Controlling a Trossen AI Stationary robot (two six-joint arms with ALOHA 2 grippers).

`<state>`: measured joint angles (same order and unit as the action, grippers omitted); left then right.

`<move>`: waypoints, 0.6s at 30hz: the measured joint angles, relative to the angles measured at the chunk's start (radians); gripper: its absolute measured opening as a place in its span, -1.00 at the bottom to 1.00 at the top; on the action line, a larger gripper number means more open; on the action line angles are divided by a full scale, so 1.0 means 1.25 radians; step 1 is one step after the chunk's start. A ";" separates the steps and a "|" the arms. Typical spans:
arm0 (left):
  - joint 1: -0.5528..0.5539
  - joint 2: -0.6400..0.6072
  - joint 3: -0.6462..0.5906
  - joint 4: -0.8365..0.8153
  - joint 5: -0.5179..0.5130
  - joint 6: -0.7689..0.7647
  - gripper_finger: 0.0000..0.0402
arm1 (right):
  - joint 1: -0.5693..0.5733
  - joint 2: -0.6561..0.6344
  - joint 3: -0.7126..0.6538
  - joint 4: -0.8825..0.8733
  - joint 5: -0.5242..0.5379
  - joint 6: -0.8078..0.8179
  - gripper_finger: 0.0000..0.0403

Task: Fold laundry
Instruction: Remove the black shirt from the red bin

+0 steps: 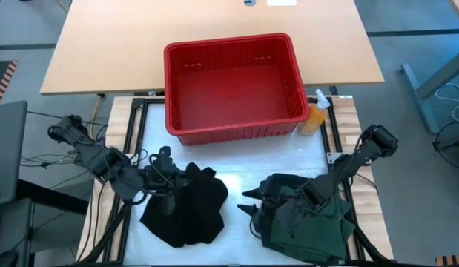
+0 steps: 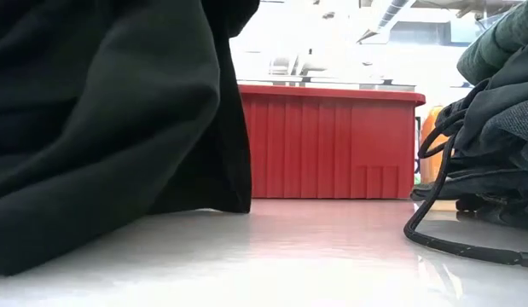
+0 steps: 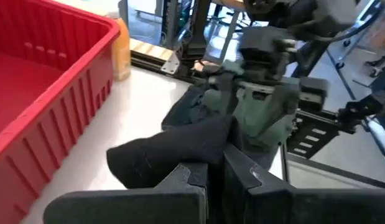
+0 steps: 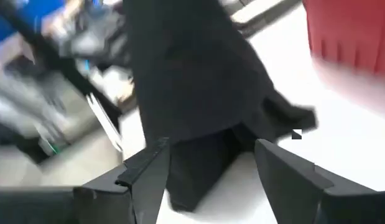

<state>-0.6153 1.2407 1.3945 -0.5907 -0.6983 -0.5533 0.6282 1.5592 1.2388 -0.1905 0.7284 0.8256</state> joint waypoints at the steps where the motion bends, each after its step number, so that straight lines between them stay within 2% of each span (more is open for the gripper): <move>1: 0.002 -0.004 -0.009 0.000 -0.001 0.000 -1.00 | 0.000 0.003 0.000 0.001 0.000 -0.087 0.32; 7: 0.026 -0.010 -0.035 0.004 0.046 -0.008 -1.00 | -0.004 0.020 0.000 0.030 0.001 -0.760 0.32; 10: 0.039 -0.011 -0.035 0.024 0.073 -0.009 -1.00 | -0.012 0.045 0.000 0.060 0.003 -1.043 0.32; 13: 0.052 -0.010 -0.035 0.048 0.090 -0.012 -1.00 | -0.019 0.080 0.000 0.103 0.003 -1.258 0.32; 15: 0.060 -0.011 -0.034 0.063 0.100 -0.021 -1.00 | -0.019 0.110 0.005 0.135 0.013 -1.354 0.32; 18: 0.082 -0.015 -0.034 0.062 0.129 -0.066 -1.00 | -0.019 0.159 0.017 0.168 0.109 -1.484 0.32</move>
<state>-0.5134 1.2222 1.3514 -0.5134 -0.5372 -0.6352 0.6041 1.7584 1.2604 0.0194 0.8651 -1.0296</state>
